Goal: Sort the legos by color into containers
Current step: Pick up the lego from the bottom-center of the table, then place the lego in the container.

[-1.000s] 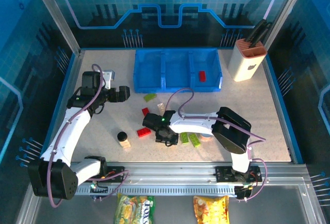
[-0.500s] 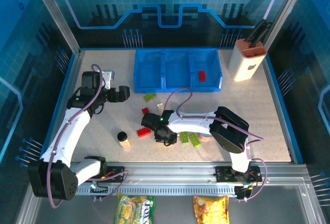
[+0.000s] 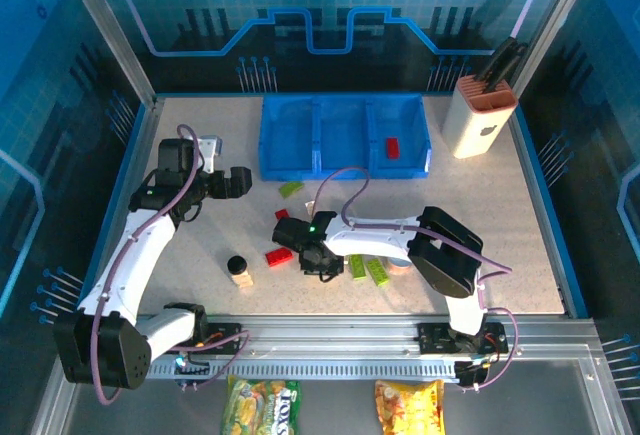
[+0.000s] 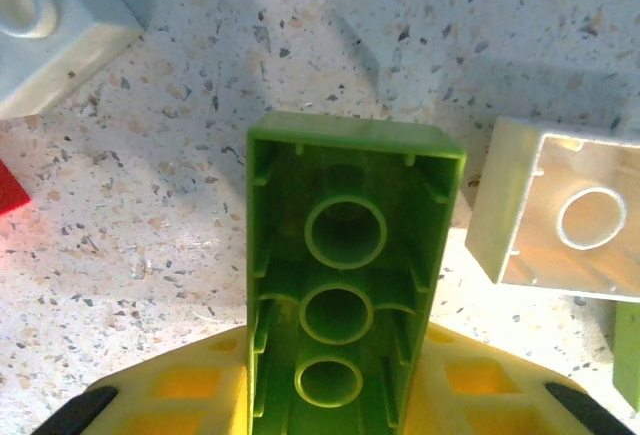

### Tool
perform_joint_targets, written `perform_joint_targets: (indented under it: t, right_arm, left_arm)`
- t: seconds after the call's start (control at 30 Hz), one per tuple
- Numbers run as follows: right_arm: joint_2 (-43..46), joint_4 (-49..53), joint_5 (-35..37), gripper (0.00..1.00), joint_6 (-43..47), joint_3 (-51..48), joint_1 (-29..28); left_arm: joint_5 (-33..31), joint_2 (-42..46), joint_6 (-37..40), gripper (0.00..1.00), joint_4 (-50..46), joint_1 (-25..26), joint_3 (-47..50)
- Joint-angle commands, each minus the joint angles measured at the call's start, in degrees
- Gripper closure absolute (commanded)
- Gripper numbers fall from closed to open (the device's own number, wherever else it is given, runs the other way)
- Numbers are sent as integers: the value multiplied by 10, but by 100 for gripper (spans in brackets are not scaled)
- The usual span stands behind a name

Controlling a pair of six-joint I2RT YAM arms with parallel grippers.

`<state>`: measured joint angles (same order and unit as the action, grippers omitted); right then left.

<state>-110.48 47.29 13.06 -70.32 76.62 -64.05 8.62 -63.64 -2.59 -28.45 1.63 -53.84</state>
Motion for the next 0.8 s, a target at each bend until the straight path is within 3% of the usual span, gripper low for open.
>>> perform_joint_targets:
  t: [0.0,0.47,0.77]
  right_arm:
    - [28,20,18,68,75,14,6]
    - [74,63,24,68,191,45,52]
    - [80,81,18,66,262,88,134]
  left_arm:
    - [-5,10,7,1,-12,-3,-5]
    - [-6,7,8,1,-10,-4,-6]
    - [-7,10,8,1,-11,-4,-5]
